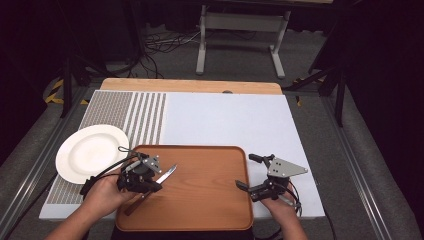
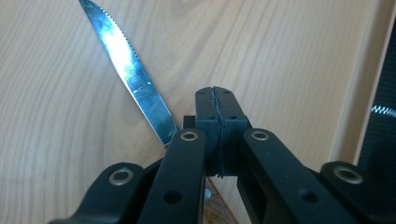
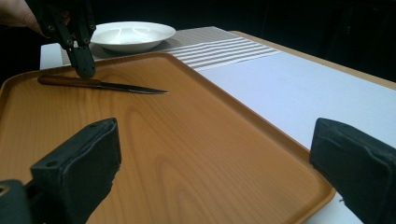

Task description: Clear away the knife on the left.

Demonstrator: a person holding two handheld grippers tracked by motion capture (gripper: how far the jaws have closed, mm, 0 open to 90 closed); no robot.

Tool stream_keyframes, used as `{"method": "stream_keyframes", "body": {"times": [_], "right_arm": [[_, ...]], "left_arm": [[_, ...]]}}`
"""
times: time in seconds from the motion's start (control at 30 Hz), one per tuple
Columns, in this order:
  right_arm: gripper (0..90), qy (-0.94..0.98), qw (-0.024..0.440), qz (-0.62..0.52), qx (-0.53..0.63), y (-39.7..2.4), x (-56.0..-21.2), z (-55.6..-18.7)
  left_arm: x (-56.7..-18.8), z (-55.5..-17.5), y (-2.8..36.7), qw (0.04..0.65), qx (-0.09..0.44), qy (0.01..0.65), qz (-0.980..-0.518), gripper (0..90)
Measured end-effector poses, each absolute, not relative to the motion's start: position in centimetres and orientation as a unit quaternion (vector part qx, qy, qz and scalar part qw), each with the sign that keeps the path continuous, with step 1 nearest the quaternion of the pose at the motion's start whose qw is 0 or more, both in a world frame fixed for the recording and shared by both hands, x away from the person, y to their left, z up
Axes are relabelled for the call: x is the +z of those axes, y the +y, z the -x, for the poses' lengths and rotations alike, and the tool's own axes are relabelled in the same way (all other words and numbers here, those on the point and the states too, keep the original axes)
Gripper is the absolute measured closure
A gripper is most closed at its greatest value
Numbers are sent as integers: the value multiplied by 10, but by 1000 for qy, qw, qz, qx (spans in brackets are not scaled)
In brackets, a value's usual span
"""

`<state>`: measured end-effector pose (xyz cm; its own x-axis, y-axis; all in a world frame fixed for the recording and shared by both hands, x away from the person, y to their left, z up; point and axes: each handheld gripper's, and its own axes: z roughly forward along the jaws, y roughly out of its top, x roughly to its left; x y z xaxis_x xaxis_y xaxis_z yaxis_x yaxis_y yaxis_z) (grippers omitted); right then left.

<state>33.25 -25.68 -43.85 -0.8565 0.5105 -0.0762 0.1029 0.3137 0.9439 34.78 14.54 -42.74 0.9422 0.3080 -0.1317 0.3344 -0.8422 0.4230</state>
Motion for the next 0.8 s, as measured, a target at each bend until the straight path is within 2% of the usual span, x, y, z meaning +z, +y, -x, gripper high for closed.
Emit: {"method": "stream_keyframes", "body": {"times": [0.27,0.57,0.8], "right_arm": [[29,789,184,-195,553,-257,-439,-333],[29,789,183,-195,554,-257,-439,-333],[29,789,183,-195,553,-257,-439,-333]], "left_arm": [[-437,-347,133,183,-22,138,-973,900],[-439,-346,128,146,-1,135,-980,900],[-439,-347,129,146,4,145,-979,900]]}}
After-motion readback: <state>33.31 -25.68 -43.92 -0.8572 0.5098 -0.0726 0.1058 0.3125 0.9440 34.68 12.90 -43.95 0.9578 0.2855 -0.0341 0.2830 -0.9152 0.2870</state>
